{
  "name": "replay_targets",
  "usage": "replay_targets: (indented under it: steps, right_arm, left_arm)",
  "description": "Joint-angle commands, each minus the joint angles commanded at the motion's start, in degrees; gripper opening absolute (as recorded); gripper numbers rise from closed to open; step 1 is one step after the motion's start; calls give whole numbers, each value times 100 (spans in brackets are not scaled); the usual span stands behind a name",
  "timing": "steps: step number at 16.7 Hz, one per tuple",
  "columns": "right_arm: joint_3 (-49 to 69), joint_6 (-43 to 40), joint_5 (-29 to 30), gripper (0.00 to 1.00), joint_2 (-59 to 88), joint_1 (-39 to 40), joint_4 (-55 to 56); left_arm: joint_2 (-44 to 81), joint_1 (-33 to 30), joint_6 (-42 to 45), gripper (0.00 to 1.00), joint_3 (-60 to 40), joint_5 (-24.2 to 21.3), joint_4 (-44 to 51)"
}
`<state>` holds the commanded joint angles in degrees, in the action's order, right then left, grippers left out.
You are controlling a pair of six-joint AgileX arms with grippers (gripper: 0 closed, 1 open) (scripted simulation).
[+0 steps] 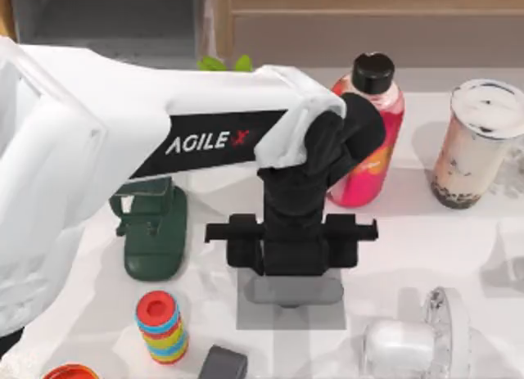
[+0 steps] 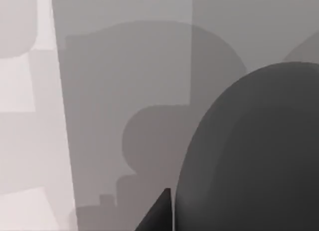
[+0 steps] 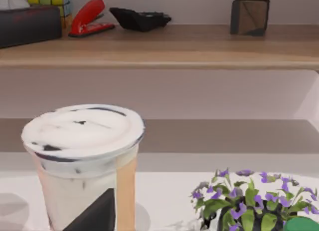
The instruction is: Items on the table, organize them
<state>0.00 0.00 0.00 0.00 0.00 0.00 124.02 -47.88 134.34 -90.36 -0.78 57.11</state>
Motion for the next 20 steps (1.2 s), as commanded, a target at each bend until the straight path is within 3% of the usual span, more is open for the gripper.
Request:
replay_targets:
  steps: [4, 5, 15, 20]
  right_arm:
    - [0, 0, 0, 100, 0, 0, 0]
    - [0, 0, 0, 100, 0, 0, 0]
    - [0, 0, 0, 100, 0, 0, 0]
    - [0, 0, 0, 100, 0, 0, 0]
  left_arm:
    - [0, 0, 0, 98, 0, 0, 0]
    - [0, 0, 0, 100, 0, 0, 0]
    - [-38, -1, -29, 100, -3, 13, -14]
    - [-694, -137, -625, 100, 104, 210, -250]
